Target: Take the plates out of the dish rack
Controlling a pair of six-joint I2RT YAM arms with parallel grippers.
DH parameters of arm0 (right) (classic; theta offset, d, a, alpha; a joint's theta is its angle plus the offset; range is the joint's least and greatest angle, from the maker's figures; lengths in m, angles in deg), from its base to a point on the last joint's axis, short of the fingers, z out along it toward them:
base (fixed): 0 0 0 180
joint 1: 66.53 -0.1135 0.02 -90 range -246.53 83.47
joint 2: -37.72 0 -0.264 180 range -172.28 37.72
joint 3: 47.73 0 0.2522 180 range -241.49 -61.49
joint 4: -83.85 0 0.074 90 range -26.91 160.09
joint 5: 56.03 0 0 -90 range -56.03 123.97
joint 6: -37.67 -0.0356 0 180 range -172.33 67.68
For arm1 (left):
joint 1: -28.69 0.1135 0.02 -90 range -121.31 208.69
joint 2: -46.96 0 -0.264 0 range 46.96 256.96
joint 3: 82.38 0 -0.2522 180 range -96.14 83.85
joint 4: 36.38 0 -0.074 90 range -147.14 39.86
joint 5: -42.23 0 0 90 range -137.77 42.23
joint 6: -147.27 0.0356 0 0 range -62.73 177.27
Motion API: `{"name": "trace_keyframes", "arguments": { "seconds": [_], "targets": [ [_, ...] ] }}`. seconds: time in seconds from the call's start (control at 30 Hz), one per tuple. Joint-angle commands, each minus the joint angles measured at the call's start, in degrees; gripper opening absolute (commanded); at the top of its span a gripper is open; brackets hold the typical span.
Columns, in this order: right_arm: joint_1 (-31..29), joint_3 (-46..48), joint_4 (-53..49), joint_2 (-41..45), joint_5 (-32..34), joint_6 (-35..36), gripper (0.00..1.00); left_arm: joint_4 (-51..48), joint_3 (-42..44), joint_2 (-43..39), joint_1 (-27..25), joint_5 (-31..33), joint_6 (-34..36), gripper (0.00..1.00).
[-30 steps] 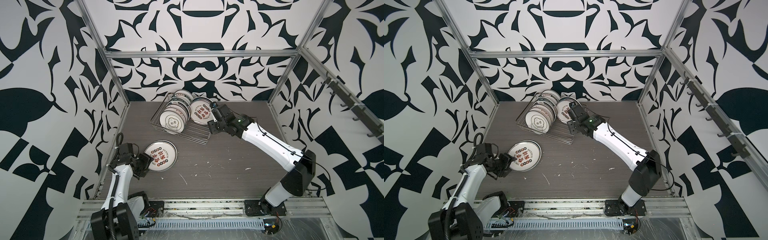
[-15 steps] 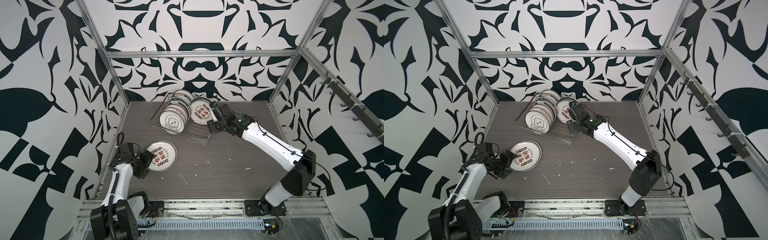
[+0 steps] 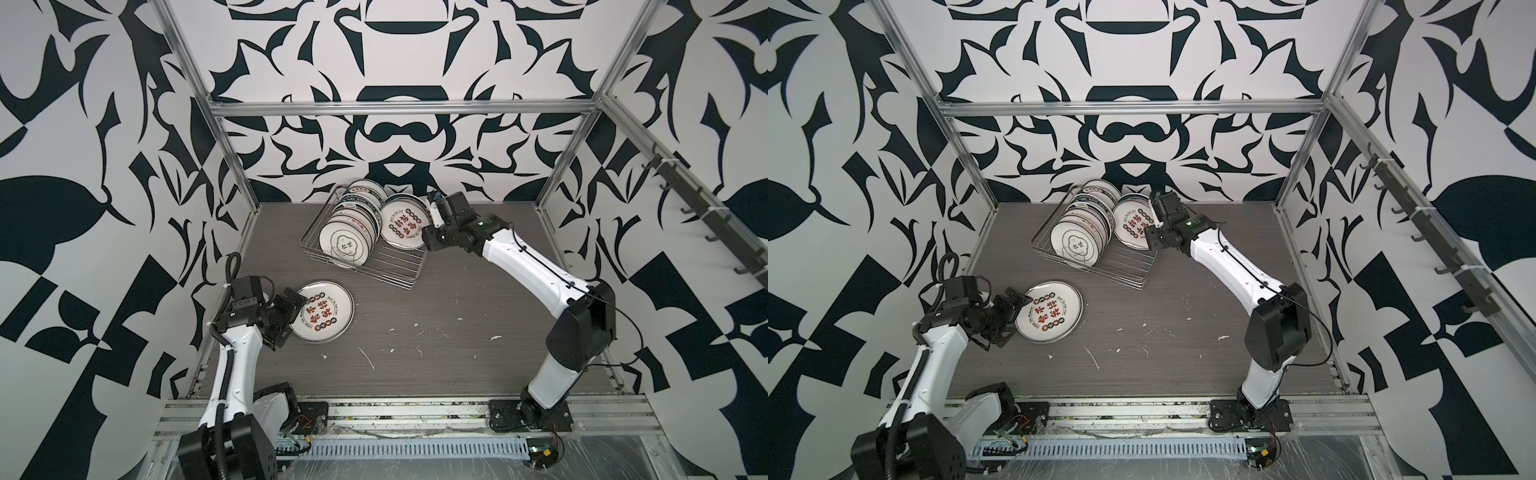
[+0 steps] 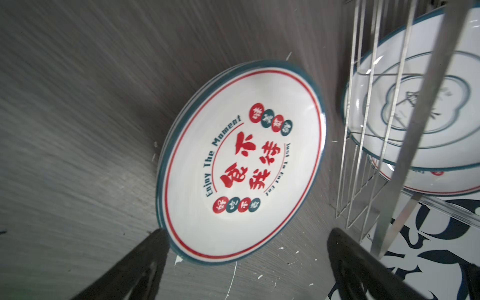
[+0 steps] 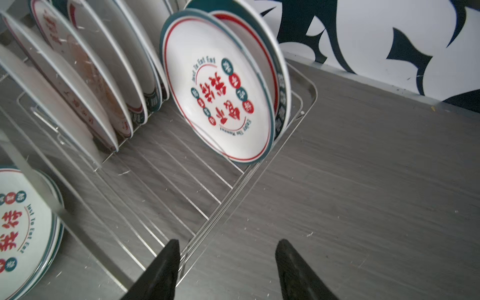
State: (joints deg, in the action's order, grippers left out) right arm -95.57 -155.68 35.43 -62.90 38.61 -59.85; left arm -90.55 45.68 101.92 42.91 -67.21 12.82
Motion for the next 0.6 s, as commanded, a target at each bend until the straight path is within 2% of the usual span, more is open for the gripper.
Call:
{"name": "trace_keyframes", "arguments": {
  "seconds": [0.0,0.33,0.57],
  "targets": [
    [2.3,-5.7,4.2,-2.6,-4.6,4.1,0.63,-3.3,-2.2,-2.8,-0.1,1.2,0.9,0.99],
    [4.2,-25.3,-2.7,-16.5,-11.4,8.2,0.60,-7.6,-6.1,-3.5,-0.2,3.6,3.3,0.99],
    [4.2,-29.2,-3.4,-19.6,-12.6,9.3,0.60,-6.9,-7.2,-5.7,-0.1,4.1,3.0,0.99]
  ]
}}
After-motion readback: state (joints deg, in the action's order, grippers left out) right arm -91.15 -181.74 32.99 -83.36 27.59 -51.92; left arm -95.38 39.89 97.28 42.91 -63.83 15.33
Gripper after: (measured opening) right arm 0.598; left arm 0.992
